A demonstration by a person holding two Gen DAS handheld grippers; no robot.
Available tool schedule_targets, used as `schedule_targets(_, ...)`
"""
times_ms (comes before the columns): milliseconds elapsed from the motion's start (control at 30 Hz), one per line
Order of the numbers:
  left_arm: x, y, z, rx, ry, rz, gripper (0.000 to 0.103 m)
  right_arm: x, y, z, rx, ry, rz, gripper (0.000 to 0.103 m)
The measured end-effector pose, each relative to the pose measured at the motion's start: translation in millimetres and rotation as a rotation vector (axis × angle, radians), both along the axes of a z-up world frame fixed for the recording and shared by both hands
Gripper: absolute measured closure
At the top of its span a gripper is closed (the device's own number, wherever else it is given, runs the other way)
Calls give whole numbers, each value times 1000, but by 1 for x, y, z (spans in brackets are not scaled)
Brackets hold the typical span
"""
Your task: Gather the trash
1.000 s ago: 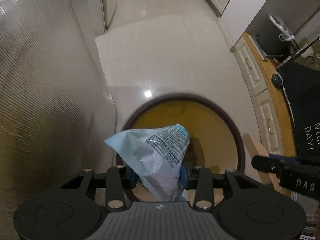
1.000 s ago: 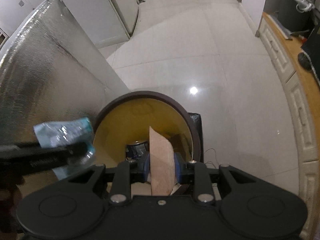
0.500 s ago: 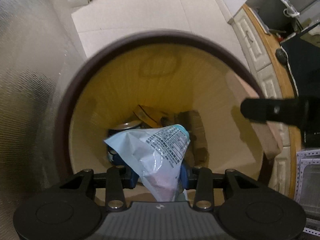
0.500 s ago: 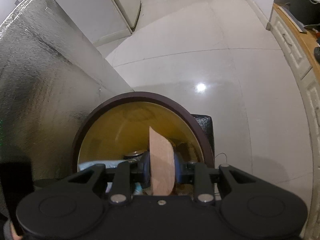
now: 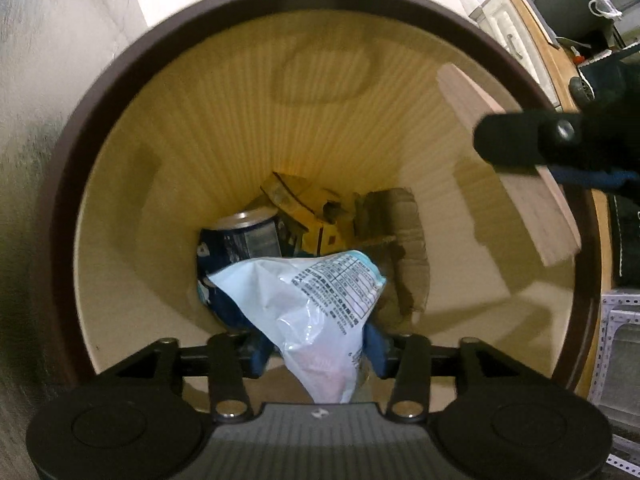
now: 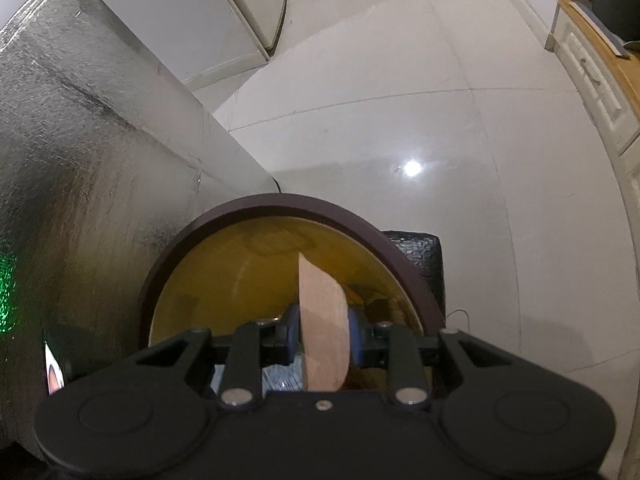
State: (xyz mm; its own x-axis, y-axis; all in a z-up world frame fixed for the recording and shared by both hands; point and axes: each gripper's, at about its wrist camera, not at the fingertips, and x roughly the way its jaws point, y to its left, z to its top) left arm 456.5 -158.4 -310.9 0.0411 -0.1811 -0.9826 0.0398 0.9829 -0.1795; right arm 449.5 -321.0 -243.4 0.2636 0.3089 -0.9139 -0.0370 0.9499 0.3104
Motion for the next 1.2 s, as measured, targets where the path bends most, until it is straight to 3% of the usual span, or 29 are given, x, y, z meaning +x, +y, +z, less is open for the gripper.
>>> schedule_targets(67, -1, 0, -1, -10, 28, 12, 40, 4, 1, -3, 2, 3, 1, 77)
schedule_targets(333, -3, -6, 10, -42, 15, 2, 23, 15, 8, -10, 9, 22, 32, 77)
schedule_targets(633, -8, -8, 41, -63, 4, -21, 10, 32, 23, -19, -28, 73, 107, 77)
schedule_targets(933, -13, 4, 69, -67, -36, 5, 6, 48, 53, -39, -37, 94, 189, 76)
schedule_targets(1033, -12, 8, 71, -64, -39, 10, 5, 50, 59, -45, -32, 96, 206, 71)
schedule_targets(1100, -12, 9, 71, -60, -39, 11, 4, 50, 60, -45, -14, 95, 210, 55)
schedule_targets(1200, -12, 10, 71, -53, -40, 12, 1, 48, 59, -41, -2, 97, 205, 46)
